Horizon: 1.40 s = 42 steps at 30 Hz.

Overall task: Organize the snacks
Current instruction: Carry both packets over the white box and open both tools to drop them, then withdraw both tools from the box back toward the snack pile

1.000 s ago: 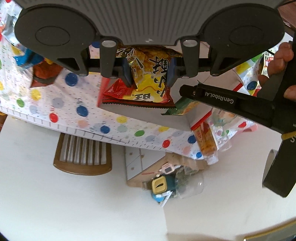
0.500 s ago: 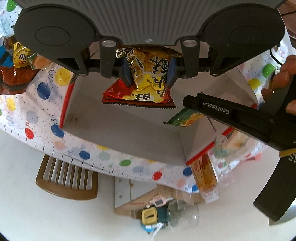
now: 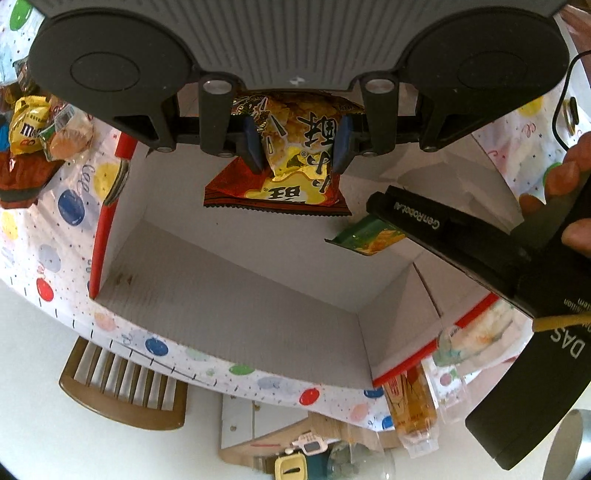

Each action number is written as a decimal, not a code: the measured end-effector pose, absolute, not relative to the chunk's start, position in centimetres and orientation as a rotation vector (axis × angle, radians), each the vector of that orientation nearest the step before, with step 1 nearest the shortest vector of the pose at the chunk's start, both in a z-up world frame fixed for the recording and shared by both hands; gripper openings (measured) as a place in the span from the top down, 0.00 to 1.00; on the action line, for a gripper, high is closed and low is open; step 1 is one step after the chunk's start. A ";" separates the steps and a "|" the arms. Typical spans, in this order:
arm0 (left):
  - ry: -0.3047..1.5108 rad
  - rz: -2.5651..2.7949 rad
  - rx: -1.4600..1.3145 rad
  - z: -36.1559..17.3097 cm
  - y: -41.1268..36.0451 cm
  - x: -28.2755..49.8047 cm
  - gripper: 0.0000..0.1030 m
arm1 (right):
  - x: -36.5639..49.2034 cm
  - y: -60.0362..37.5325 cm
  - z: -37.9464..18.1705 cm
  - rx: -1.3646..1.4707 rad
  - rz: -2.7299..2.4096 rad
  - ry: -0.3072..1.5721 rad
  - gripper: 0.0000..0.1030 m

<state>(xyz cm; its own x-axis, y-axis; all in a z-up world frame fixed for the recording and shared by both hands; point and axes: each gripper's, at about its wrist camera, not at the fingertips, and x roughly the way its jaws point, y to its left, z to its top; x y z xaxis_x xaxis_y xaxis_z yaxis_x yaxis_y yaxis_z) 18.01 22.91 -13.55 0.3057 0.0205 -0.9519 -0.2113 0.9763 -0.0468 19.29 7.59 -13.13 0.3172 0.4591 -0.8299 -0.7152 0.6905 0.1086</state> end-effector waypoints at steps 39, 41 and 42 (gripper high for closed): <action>0.989 0.084 -0.145 -4.1 16.8 13.6 0.39 | 16.2 -3.8 -3.2 -0.073 0.789 0.762 0.37; 0.961 0.072 -0.138 -3.2 15.8 13.4 0.38 | 16.0 -5.1 -2.7 -0.062 0.780 0.746 0.35; 0.950 0.065 -0.137 -2.9 15.3 13.3 0.38 | 16.0 -5.8 -2.5 -0.052 0.774 0.739 0.35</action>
